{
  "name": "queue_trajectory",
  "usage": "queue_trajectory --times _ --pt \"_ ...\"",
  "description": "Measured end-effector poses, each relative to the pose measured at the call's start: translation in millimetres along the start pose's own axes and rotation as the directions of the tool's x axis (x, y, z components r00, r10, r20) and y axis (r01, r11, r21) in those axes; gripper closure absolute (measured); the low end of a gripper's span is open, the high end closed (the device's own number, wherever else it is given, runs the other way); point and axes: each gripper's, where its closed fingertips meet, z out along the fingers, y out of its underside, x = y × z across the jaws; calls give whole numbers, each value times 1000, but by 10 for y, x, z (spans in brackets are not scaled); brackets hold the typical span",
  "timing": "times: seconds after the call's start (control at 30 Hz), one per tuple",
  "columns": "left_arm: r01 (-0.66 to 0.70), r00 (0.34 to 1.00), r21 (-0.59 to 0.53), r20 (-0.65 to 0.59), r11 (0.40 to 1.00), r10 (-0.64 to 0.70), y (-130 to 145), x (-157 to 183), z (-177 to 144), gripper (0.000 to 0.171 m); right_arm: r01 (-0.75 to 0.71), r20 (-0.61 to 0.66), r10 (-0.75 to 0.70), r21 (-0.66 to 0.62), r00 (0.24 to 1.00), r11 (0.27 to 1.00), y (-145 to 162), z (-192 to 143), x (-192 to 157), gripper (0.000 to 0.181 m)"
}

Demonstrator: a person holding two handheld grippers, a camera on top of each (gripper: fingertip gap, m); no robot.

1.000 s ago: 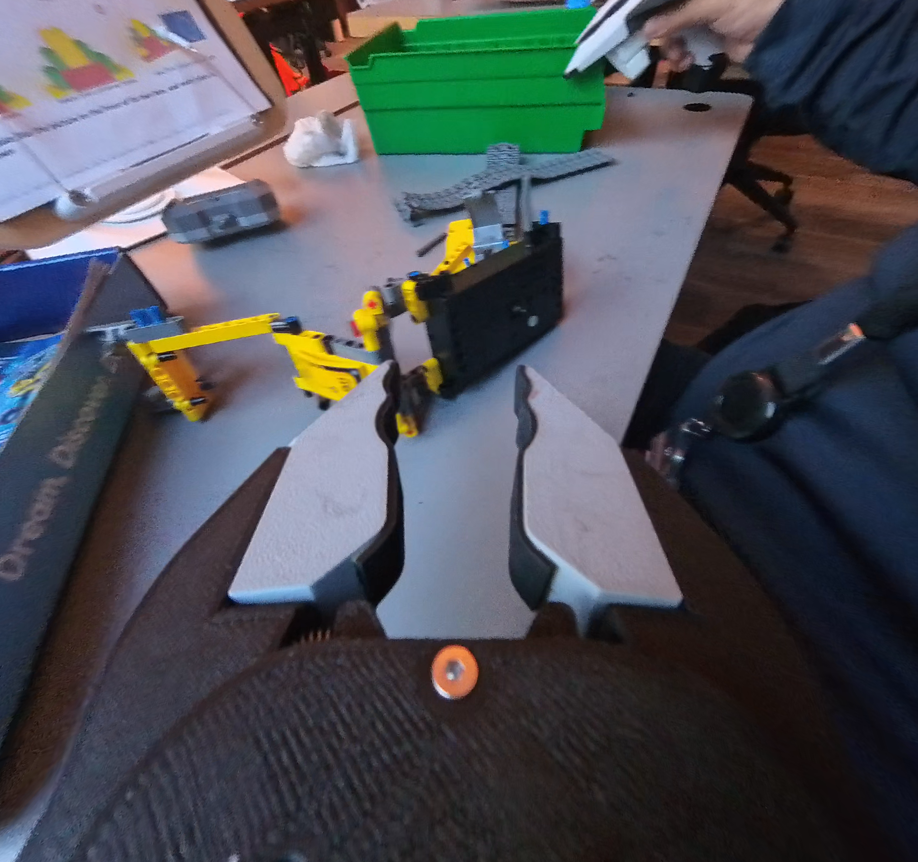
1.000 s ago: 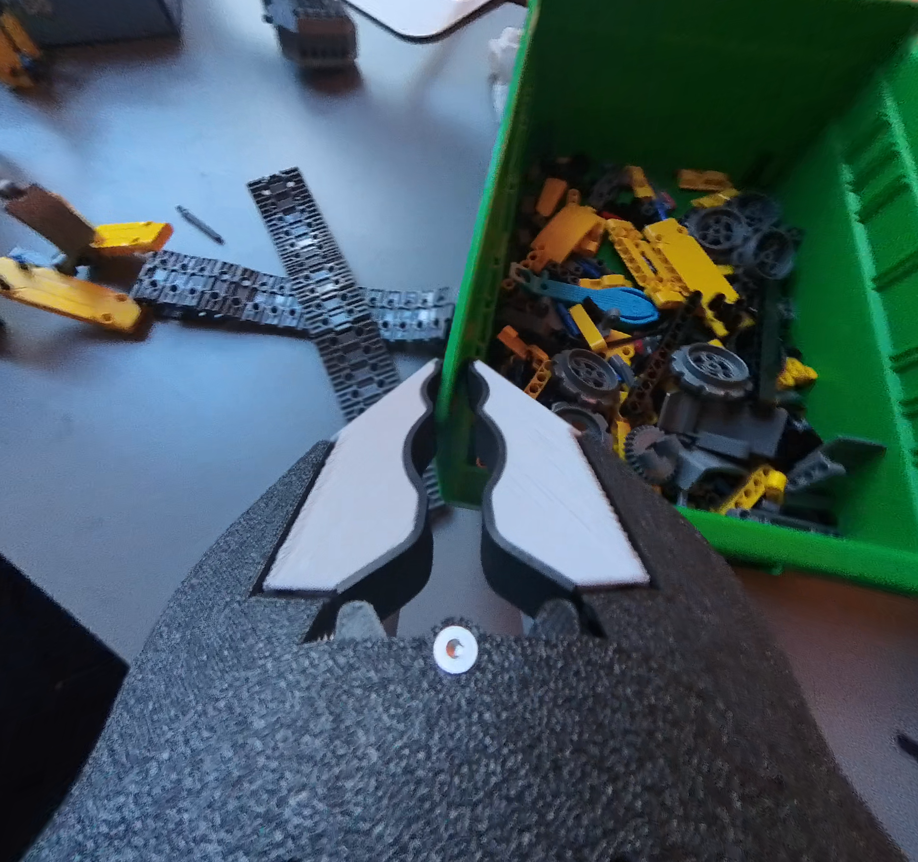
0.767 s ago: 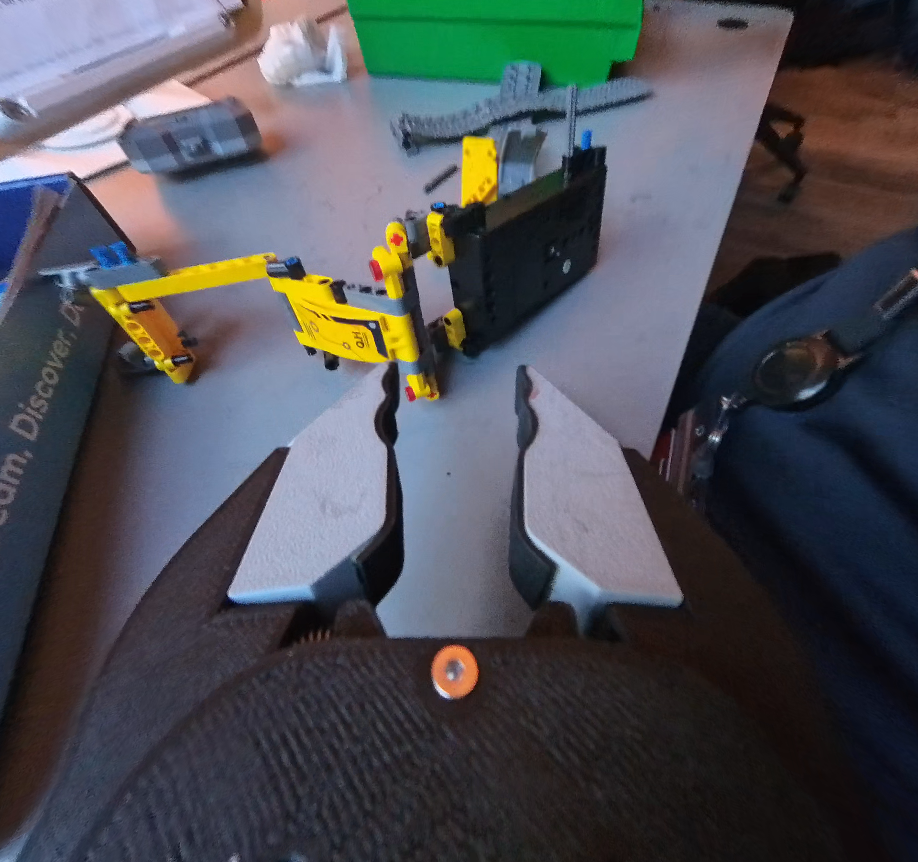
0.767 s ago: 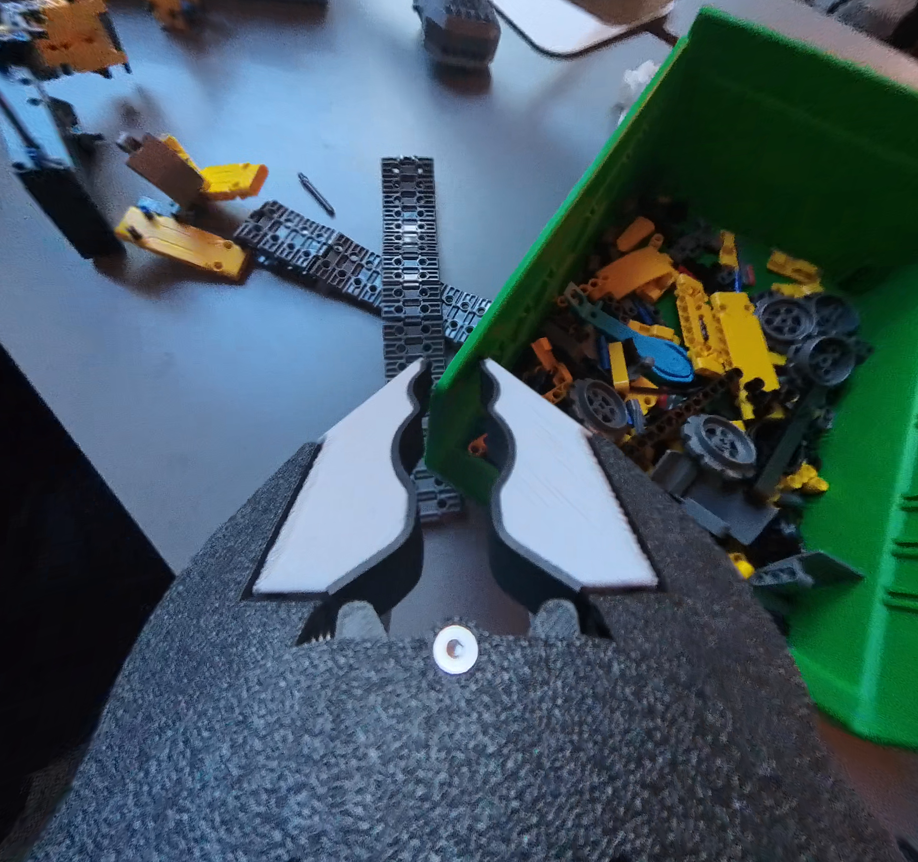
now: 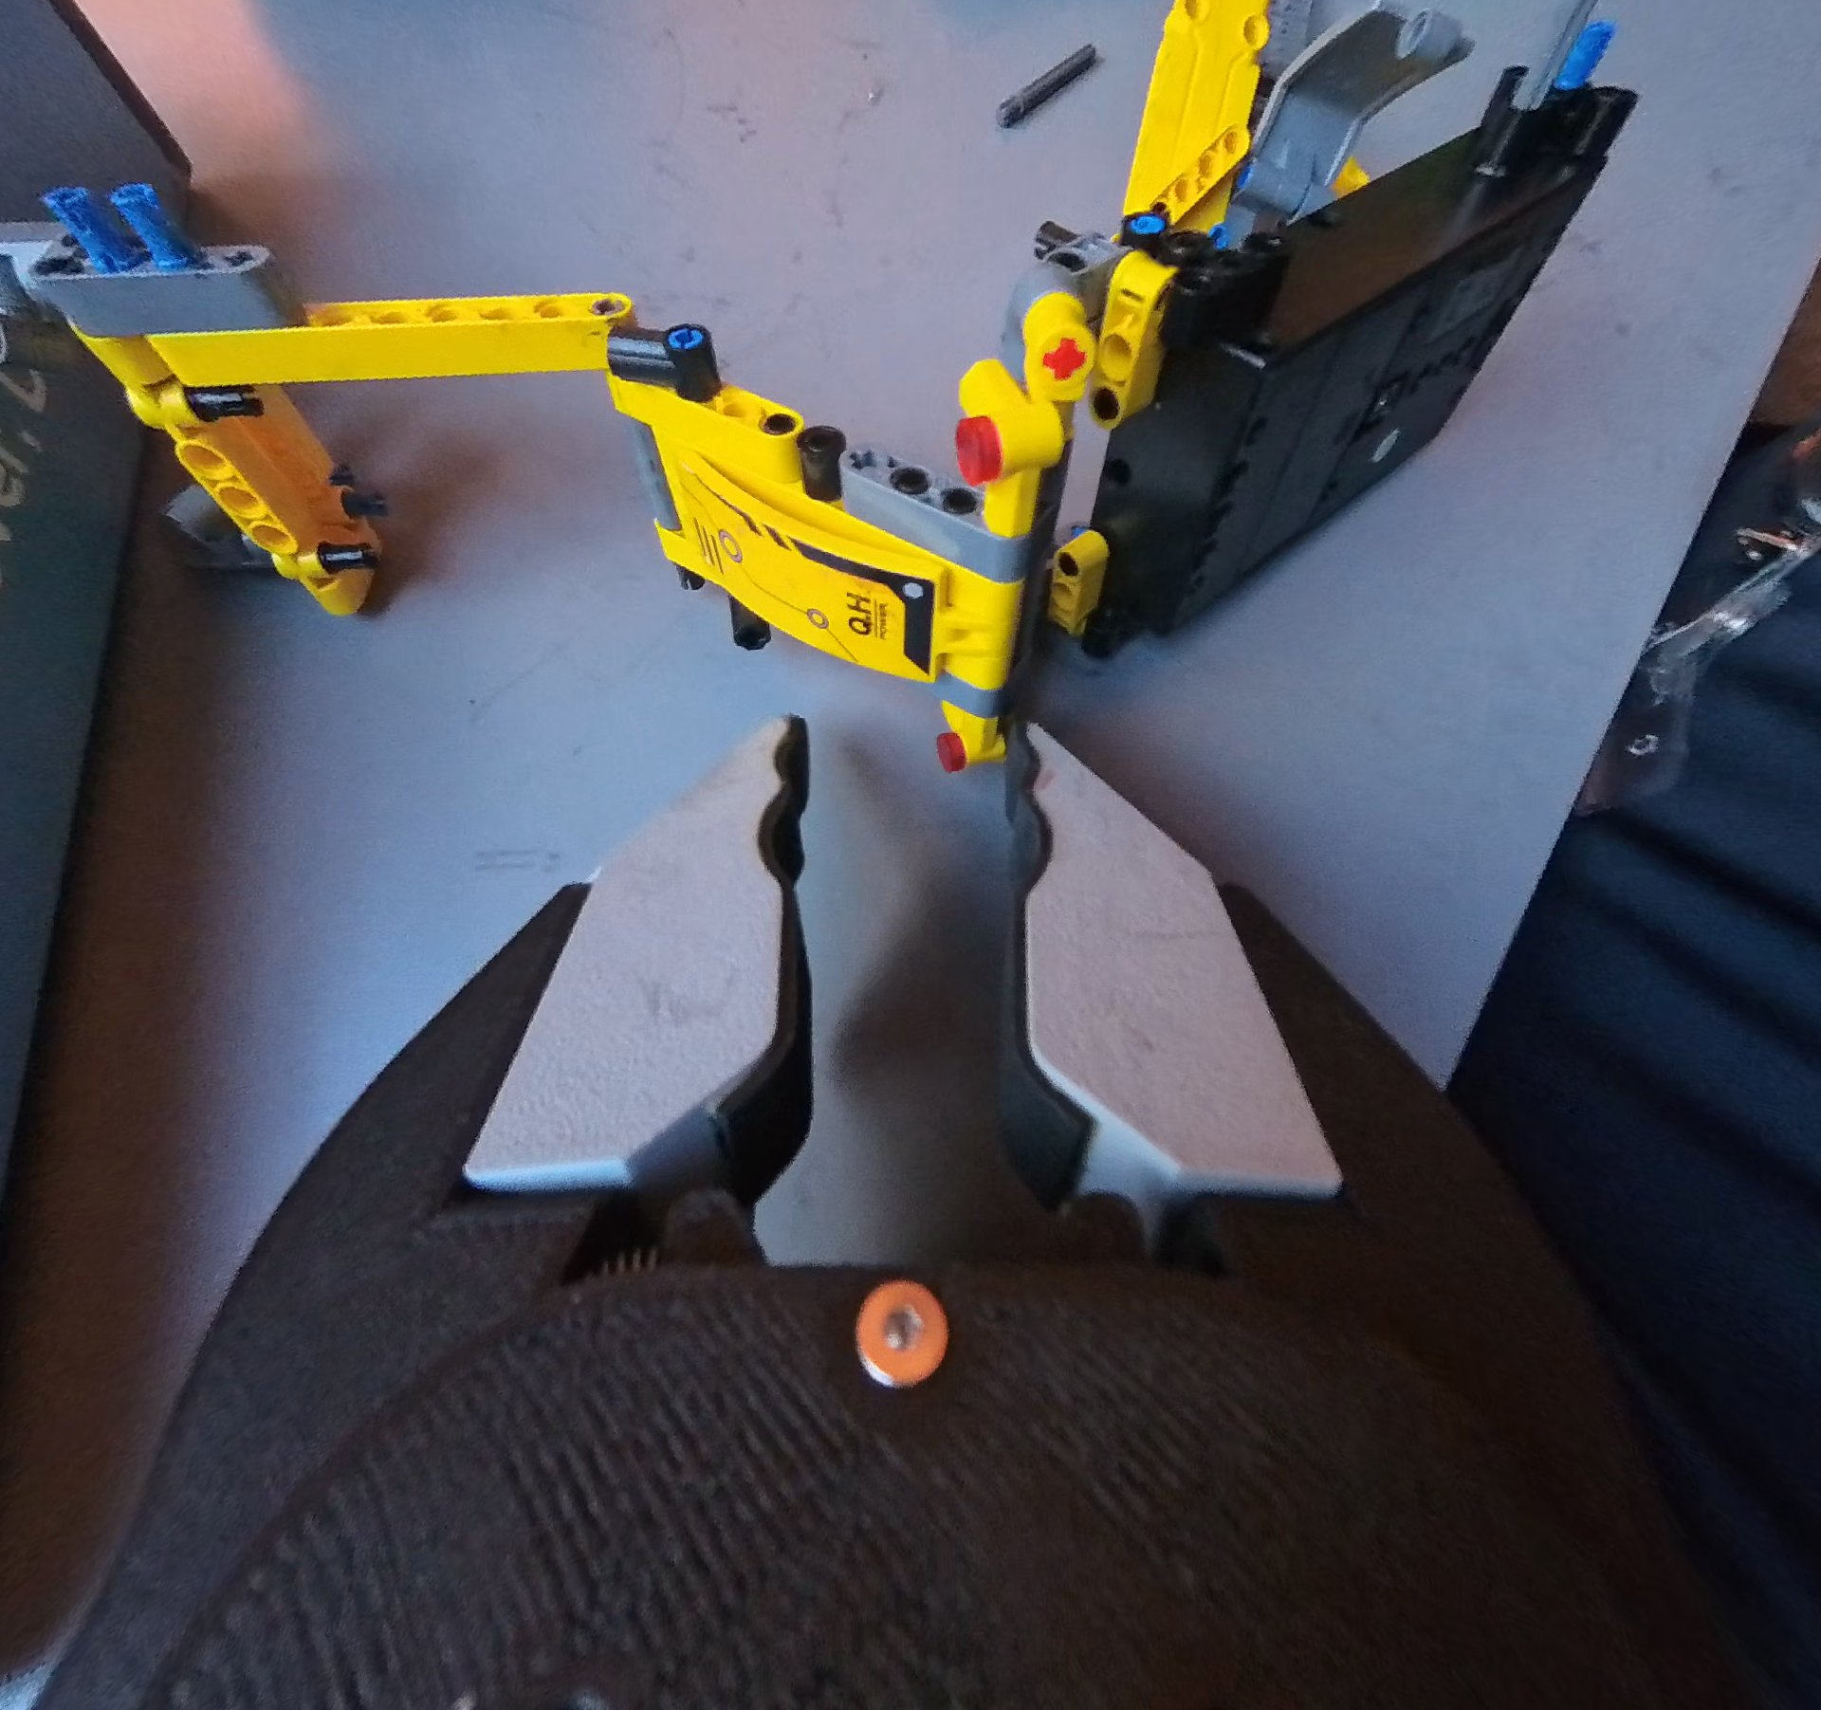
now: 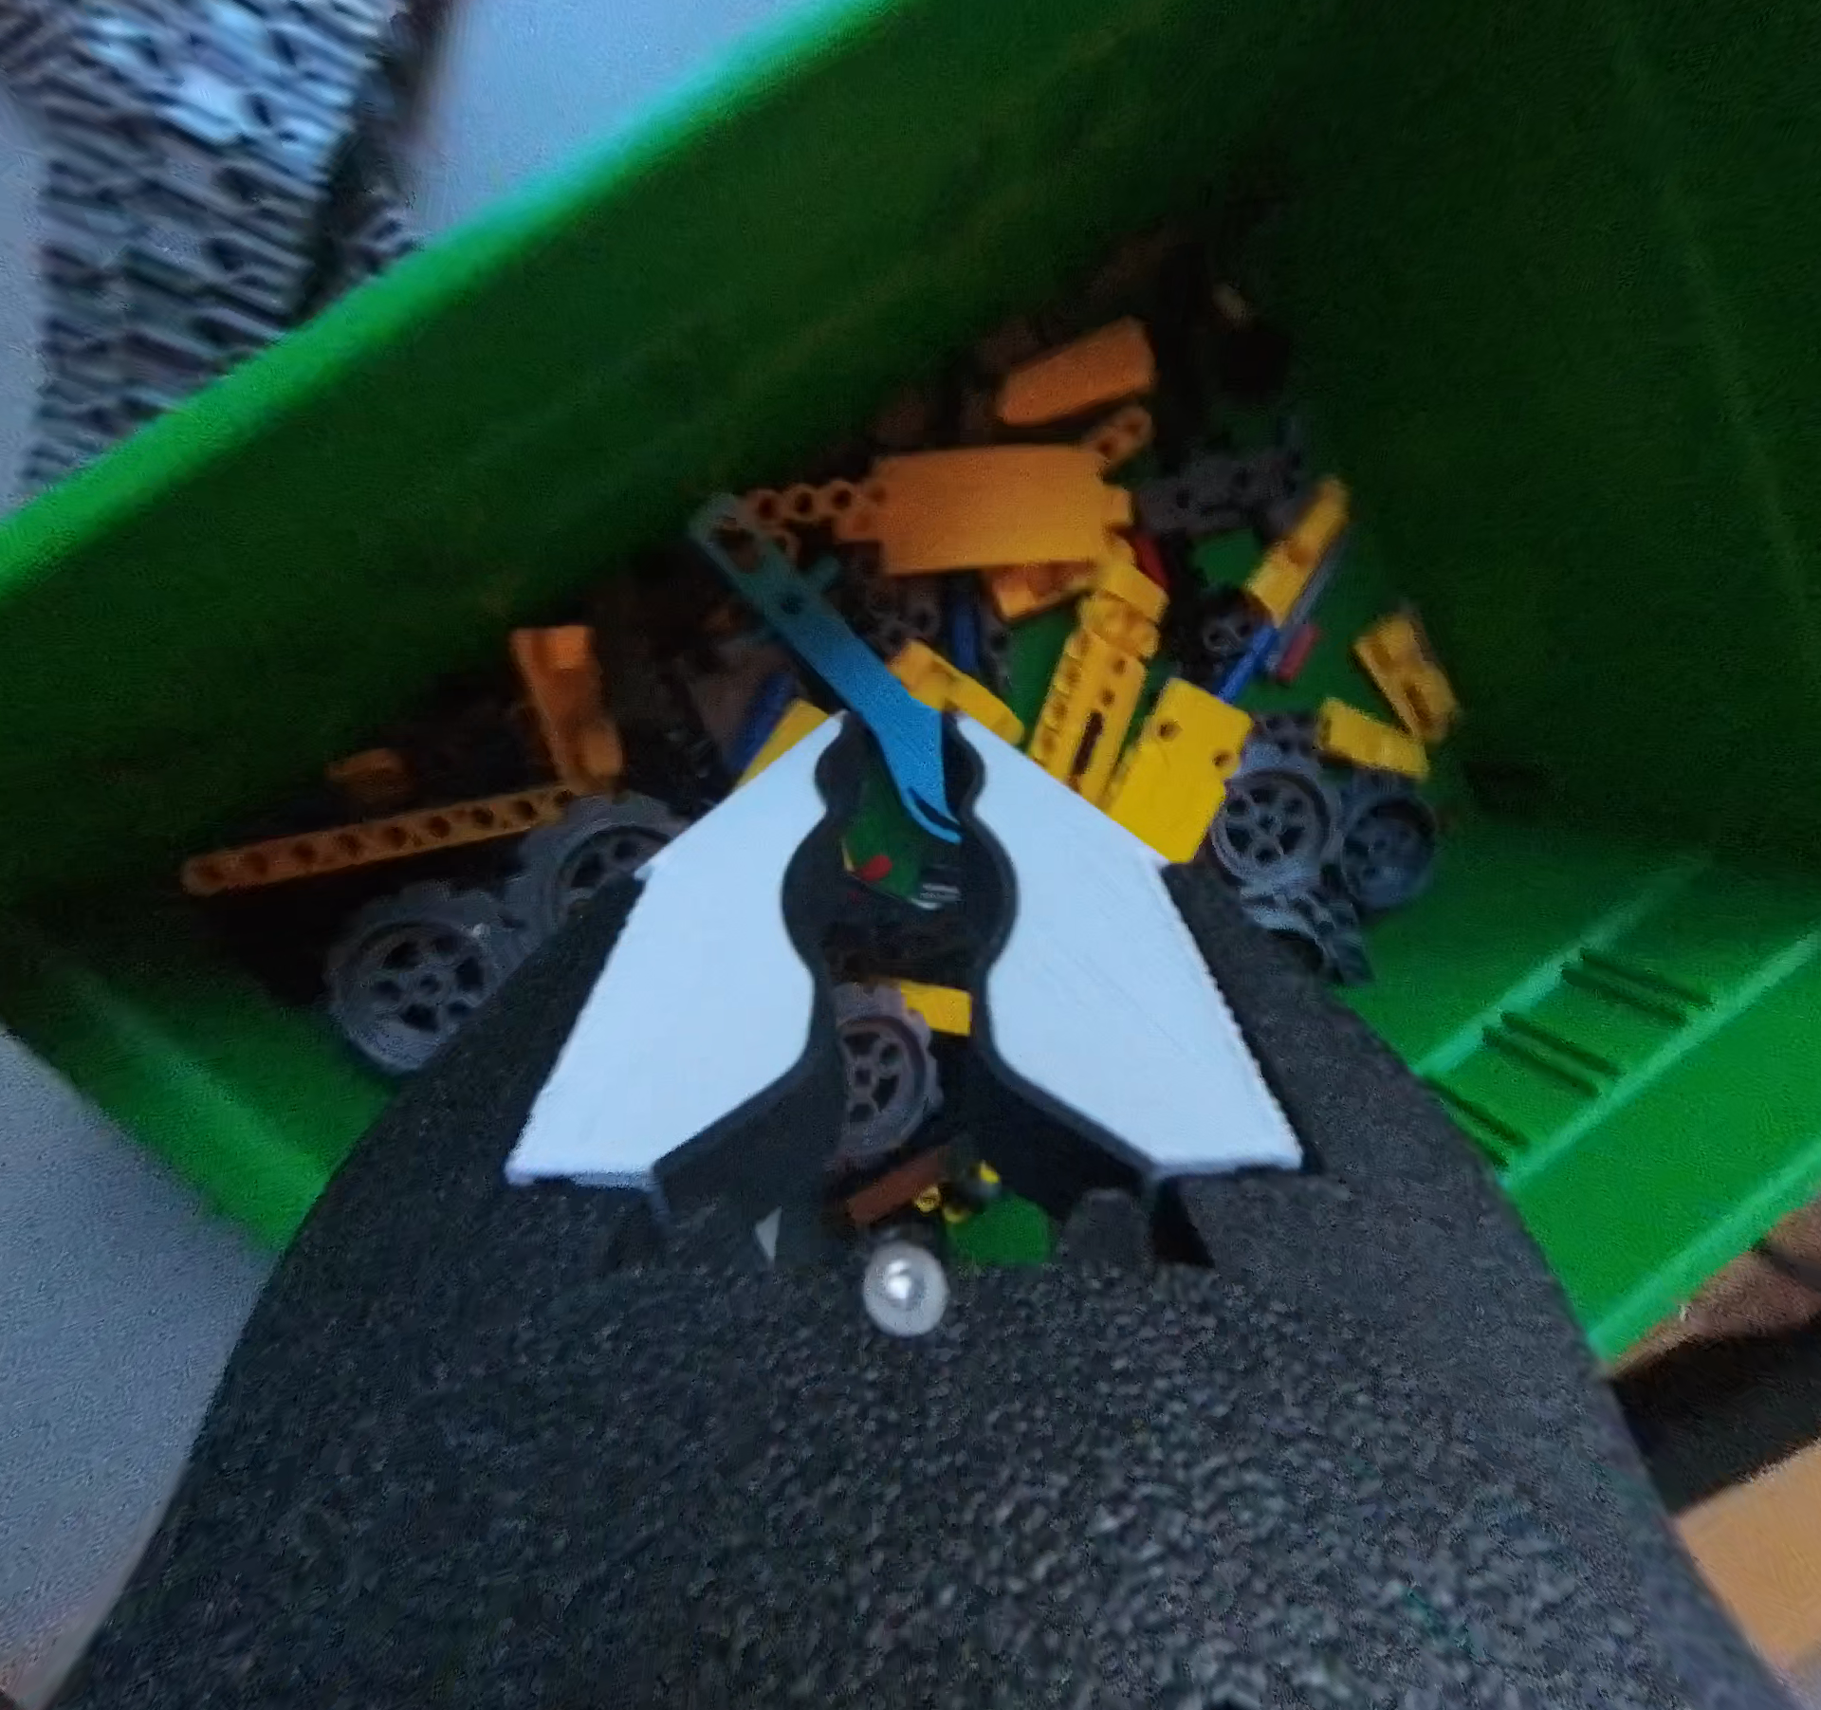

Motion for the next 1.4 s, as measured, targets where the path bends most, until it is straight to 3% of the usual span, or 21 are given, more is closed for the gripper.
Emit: queue_trajectory --times 0.1,0.23,0.4,0.47,0.57,0.67,0.77,0.9,0.97,1.0,1.07,1.1,1.17,1.23,1.3,1.4 --pt "48 998 -9 -28 999 -49 8 -15 9 130 137 33 -135 -87 990 987 72 204 10 161" --pt "46 999 -8 -24 999 -46 8 -16 7 130 139 188 -120 -93 975 986 87 289 -53 170" --pt "10 1000 -2 -11 1000 -10 2 12 1 135 97 200 -81 -73 976 993 87 290 -55 170" --pt "15 999 -12 -34 1000 -16 14 34 8 135 128 161 -114 -79 980 989 95 281 -56 172" --pt "-3 999 -13 -52 1000 3 15 77 9 135 123 -6 -124 -87 992 989 94 166 118 172" --pt "-30 998 7 -58 1000 30 -6 114 -10 137 -21 -83 24 39 996 999 -12 -168 250 172" --pt "-41 996 30 -80 999 43 -35 152 -34 137 -179 -86 204 233 975 956 -168 -424 310 172" --pt "-60 994 101 -84 993 69 -116 183 -107 137 -201 -373 352 387 859 900 -203 -570 560 172" --pt "-60 993 129 -89 990 72 -143 192 -145 137 -297 -212 512 610 832 734 -445 -719 480 172" --pt "-60 993 139 -97 988 74 -154 202 -157 137 -368 -128 571 647 811 668 -463 -698 462 172" --pt "-62 990 152 -113 986 80 -166 227 -175 137 -401 -106 637 695 763 597 -426 -703 510 172" --pt "-65 989 159 -117 985 85 -171 238 -183 137 -399 -39 647 759 761 515 -523 -822 485 172" --pt "-68 993 162 -89 984 83 -185 202 -181 136 -418 171 567 843 806 339 -862 -1169 279 172" --pt "-109 990 206 -70 972 126 -285 215 -216 136 -505 399 382 830 834 237 -1246 -1520 -78 173" --pt "-202 975 248 -39 948 218 -524 233 -312 136 -586 533 252 774 808 241 -1564 -1741 -403 173" --pt "-358 925 356 9 863 380 -1194 361 -565 135 -594 572 188 701 799 395 -1985 -1759 -862 173"
